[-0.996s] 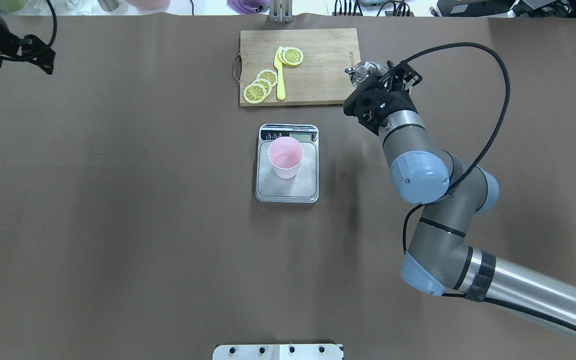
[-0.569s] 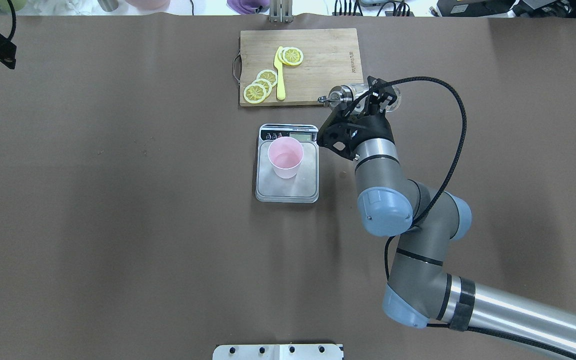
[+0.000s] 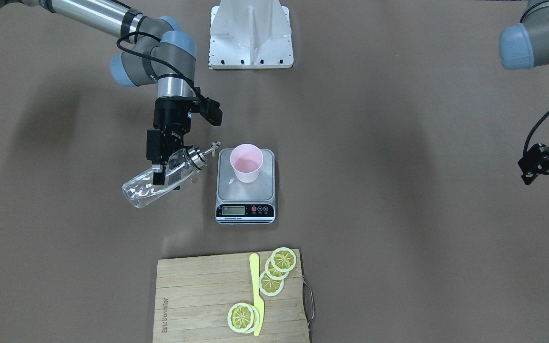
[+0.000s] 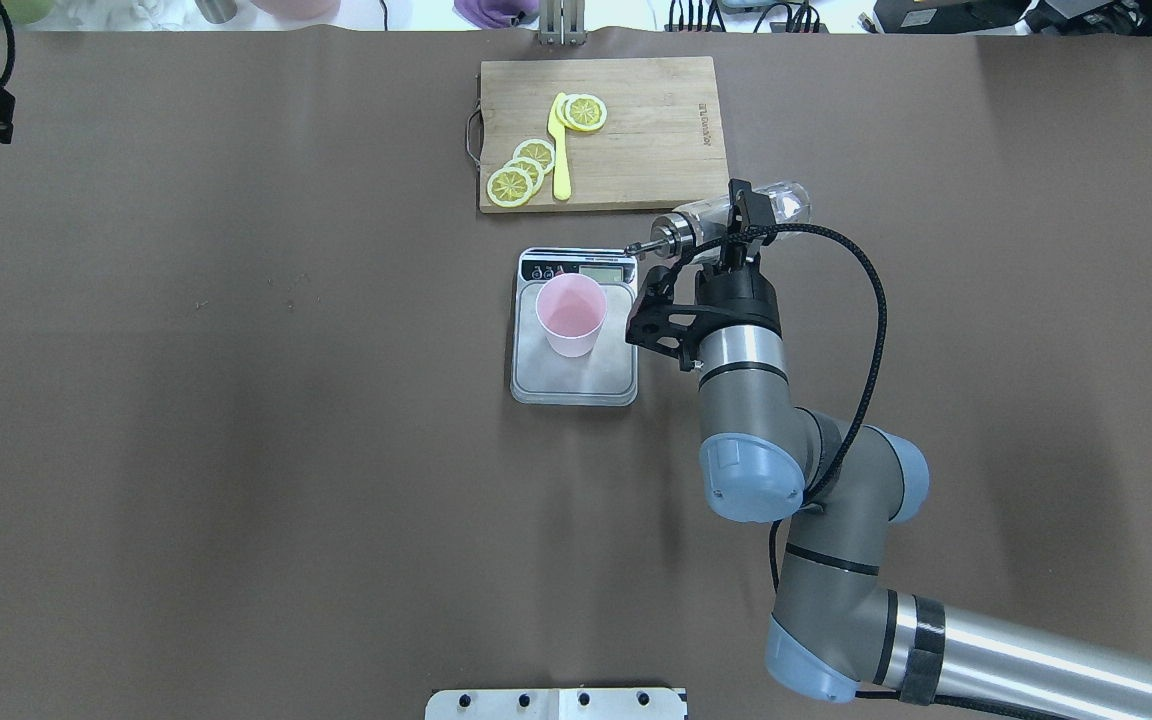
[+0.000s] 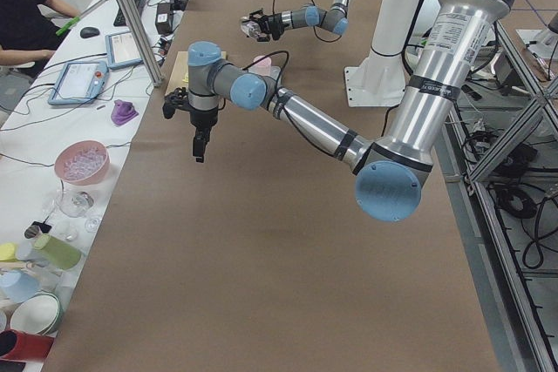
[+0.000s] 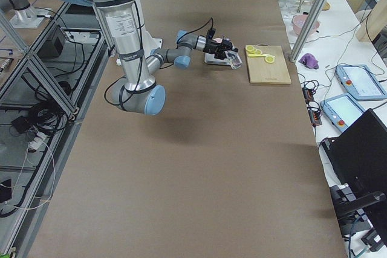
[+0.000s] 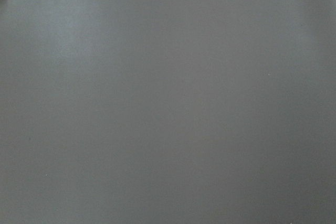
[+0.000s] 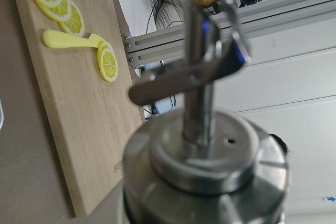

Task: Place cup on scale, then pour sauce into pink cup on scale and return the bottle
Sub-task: 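Move the bottle over the pink cup while the left arm withdraws, then tilt the bottle spout down into the pink cup with the right gripper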

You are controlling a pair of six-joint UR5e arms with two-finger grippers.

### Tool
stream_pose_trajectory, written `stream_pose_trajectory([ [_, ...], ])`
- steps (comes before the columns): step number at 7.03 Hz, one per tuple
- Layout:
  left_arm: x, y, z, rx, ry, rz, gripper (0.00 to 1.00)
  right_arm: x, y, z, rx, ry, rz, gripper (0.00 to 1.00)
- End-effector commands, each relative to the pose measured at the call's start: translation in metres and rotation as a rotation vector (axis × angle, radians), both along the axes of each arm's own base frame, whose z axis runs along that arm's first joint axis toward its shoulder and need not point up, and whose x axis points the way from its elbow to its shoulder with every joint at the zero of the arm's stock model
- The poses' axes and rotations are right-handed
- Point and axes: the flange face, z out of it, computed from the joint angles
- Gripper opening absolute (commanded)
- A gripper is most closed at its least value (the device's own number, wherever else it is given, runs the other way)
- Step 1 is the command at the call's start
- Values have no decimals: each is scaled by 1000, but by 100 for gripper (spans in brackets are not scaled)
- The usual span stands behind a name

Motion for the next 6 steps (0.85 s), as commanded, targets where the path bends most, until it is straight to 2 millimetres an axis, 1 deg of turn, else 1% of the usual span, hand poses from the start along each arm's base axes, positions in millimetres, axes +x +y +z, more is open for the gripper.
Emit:
stream_pose_trajectory([
  [1,-37,-7,29,26,-45,68,98,-9,6,8,20,71,27,0],
  [2,-53,-11,39,38,-61,92,98,-15,8,9,22,82,27,0],
  [3,-58,-12,45,31,-61,95,98,-17,10,11,24,105,25,0],
  [4,-59,-11,46,28,-62,95,98,-20,12,5,40,172,39,0],
  [5,-60,-11,48,25,-63,93,98,-26,20,2,47,187,39,0],
  [6,-59,-12,52,19,-64,93,98,-31,25,3,53,204,46,0],
])
